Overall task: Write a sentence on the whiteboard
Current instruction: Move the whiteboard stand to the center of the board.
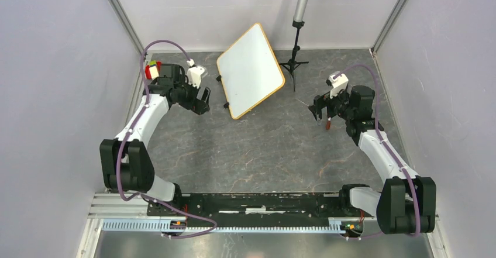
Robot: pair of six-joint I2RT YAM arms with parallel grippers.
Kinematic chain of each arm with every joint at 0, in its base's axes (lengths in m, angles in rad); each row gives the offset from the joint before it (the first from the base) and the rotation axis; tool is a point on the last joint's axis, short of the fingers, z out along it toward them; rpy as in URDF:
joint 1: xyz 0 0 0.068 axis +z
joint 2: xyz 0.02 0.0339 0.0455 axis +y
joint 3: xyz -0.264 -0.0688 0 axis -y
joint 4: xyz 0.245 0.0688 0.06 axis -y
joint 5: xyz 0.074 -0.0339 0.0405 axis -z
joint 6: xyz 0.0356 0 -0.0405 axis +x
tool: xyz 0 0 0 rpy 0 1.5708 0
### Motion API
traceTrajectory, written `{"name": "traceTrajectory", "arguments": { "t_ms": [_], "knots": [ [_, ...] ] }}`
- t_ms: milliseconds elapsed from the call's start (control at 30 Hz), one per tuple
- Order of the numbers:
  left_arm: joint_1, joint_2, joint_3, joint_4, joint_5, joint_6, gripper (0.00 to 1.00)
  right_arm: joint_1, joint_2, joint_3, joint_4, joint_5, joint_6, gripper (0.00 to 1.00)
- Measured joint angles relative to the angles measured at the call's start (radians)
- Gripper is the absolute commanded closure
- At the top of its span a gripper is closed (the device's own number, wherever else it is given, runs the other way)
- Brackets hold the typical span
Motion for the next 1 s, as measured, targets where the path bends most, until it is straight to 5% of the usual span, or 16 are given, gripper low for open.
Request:
{"name": "traceTrajectory", "arguments": {
  "t_ms": [467, 1000],
  "knots": [
    [-0.029, 0.401, 0.28, -0.109, 0.187, 0.34, 0.01, 0.0, 0.0, 0.0, -0.013, -0.006, -0.035, 0.02],
    [-0.144, 0.542, 0.336, -0.104, 0.256, 0.573, 0.22, -0.005, 0.023, 0.0, -0.038, -0.009, -0.066, 0.02]
  ]
}}
